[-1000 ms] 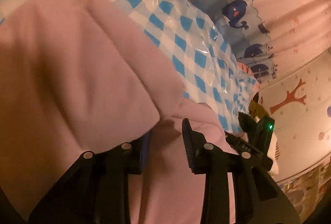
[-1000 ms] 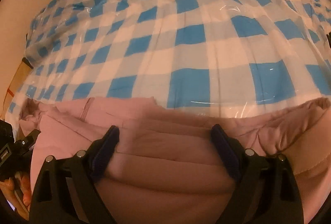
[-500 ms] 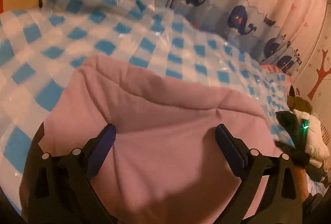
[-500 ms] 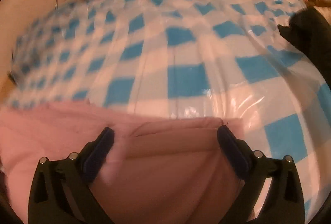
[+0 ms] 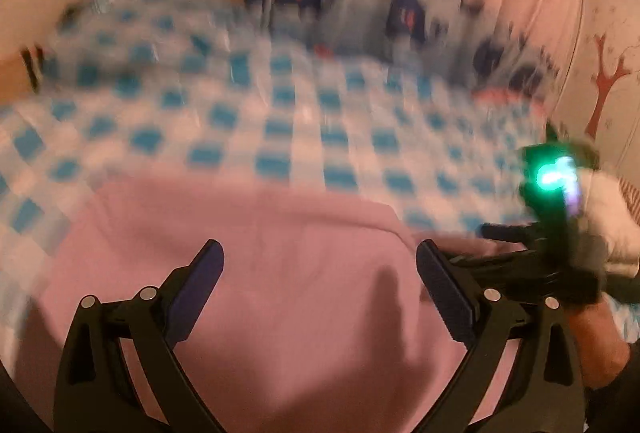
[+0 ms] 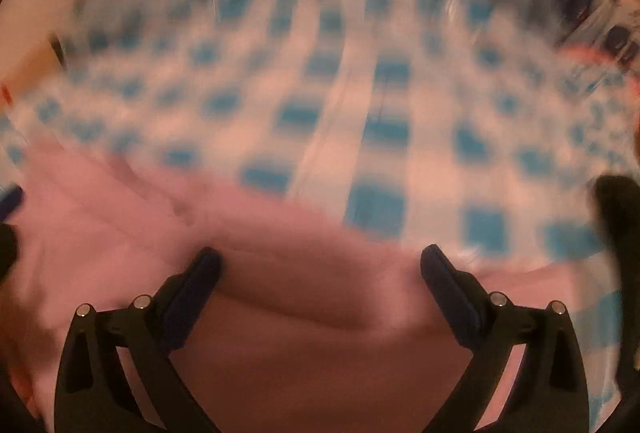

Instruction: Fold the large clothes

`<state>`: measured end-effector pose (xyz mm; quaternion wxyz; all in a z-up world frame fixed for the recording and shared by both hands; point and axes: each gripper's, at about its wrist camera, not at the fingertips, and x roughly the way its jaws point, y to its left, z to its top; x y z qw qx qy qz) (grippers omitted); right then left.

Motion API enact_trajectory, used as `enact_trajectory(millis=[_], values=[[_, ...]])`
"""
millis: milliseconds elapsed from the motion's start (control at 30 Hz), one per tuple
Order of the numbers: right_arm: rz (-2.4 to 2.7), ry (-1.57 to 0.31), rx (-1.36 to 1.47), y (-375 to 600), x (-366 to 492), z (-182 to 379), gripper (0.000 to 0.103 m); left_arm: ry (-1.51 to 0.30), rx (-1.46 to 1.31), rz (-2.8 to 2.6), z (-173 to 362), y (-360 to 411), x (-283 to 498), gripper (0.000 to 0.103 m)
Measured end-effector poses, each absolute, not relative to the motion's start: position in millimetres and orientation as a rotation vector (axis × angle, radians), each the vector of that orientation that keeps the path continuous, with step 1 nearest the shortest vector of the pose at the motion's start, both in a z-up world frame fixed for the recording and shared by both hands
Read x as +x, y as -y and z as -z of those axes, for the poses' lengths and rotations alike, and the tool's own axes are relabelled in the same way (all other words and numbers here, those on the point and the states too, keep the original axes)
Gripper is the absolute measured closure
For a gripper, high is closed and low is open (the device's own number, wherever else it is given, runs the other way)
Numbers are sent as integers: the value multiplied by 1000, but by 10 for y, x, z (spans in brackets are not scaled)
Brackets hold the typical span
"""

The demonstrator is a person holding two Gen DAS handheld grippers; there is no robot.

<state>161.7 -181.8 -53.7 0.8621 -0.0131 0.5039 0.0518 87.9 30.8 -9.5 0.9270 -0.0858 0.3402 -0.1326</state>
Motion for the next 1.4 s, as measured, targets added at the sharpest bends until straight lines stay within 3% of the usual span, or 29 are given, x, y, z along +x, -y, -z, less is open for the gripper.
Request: enact_trajectory(millis=[100,267,367,467,567,700,867,1033,1200,1400], values=[[-122,-1031,47,1920,1652,687,7,-779,-225,279,368,-383,1079,10],[-160,-1057,130,2044,1635,632,7,-769,-193,242,373,-371,920,10],[-159,-966,207,2228,1239,152,7,-708,-200,189,87,-637,600,10],[-69,-890,81,2395,785,-159,7,-676,-156,96,-58,-914,349,10],[54,-924,65,2706,555,133,7,-744,-257,64,61,-1271,316,10],[22,-936,267,3025,536,617,5,-832,-306,57,379,-1362,496,10],[52,-974,215,2999,563,433,6,-758,-236,4,254,-1271,234,10],[-58,-760,126,2477,-103,-170,6,-652,-152,45,3,-1102,-361,10],[-98,-787,-28,2017,-191,434,5,-783,-111,82,301,-1035,-230,8],[-87,-853,-36,2033,-143,347,6,-734,-38,59,233,-939,-348,8]])
